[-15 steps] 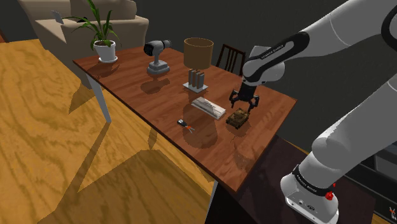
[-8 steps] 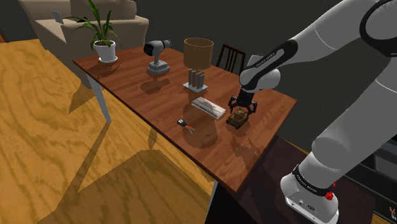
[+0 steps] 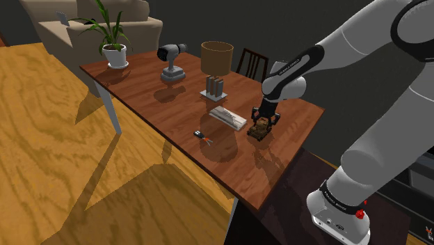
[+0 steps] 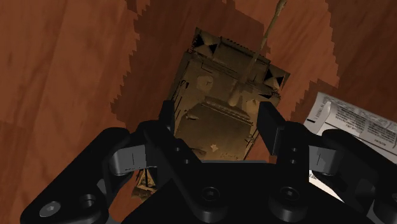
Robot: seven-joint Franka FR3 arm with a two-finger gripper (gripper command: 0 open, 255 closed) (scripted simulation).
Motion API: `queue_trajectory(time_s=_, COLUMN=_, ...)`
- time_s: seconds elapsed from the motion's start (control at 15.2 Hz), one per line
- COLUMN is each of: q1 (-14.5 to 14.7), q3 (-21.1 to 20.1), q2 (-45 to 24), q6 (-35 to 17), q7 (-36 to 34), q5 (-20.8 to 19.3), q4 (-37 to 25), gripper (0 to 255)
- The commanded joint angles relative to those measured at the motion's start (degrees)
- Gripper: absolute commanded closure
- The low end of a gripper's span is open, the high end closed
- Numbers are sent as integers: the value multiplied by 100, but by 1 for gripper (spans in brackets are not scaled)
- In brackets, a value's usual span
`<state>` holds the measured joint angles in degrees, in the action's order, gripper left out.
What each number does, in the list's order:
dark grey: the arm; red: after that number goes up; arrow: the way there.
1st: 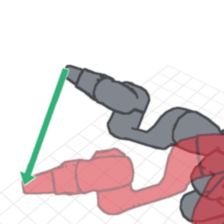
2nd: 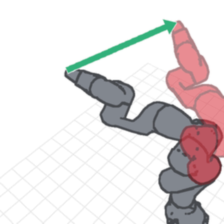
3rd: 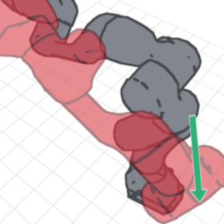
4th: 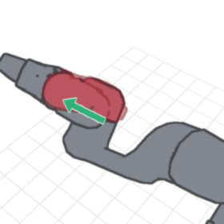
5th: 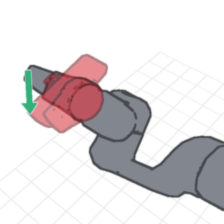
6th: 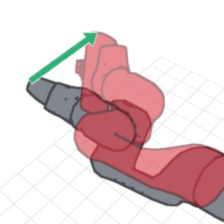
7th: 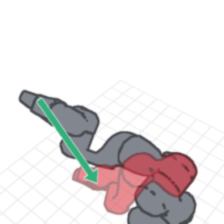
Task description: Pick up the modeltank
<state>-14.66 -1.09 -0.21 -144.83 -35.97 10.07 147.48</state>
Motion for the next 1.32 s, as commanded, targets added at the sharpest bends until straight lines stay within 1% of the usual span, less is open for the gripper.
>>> queue_trajectory(time_s=0.0, q1=-1, q3=2, q2=-15, q6=-7, q7=1, q5=-1, q4=10, gripper=255)
queue_trajectory(time_s=0.2, q1=0, q3=0, q2=-32, q6=-3, q7=-4, q5=-1, q4=-12, gripper=255)
queue_trajectory(time_s=1.19, q1=-41, q3=18, q2=979, q6=1288, q7=-235, q5=-212, q4=-299, gripper=255)
queue_trajectory(time_s=1.25, q1=-42, q3=18, q2=989, q6=1301, q7=-237, q5=-214, q4=-303, gripper=255)
